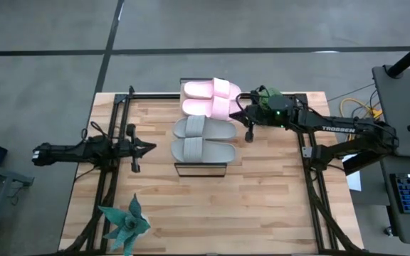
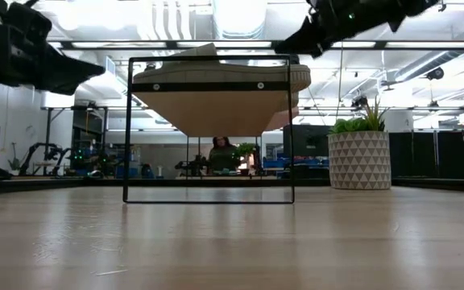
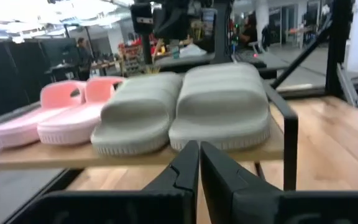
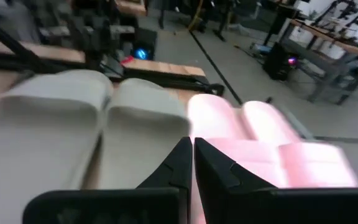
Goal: Pick and place slides into the shelf
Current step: Return to Home Position
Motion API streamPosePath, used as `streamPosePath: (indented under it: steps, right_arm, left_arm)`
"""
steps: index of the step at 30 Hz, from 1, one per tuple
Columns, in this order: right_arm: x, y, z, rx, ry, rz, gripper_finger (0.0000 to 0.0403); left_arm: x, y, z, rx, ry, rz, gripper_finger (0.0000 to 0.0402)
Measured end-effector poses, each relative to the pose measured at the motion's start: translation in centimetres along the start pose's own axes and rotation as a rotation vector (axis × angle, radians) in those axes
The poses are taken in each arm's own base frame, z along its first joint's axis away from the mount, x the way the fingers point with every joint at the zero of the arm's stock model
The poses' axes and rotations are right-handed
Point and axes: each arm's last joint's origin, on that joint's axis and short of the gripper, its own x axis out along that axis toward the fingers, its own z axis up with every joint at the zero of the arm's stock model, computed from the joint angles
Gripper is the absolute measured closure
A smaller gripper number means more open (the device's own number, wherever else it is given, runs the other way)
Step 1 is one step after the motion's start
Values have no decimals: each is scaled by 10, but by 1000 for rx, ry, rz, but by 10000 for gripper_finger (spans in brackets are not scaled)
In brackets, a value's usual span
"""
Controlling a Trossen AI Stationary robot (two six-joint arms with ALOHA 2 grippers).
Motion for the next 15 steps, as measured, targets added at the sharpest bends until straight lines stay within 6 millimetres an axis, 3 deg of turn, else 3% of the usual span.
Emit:
streamPosePath:
  steps: [7, 11, 15]
  right_arm:
    - [-11, 18, -50, 122, -125, 81, 394]
    - [-28, 26, -75, 138, -104, 73, 394]
    - [-54, 32, -84, 174, -180, 70, 394]
  left_arm:
    - [1, 0, -5, 10, 14, 23, 402]
    - [1, 0, -5, 11, 15, 35, 402]
    - [1, 0, -5, 11, 19, 44, 402]
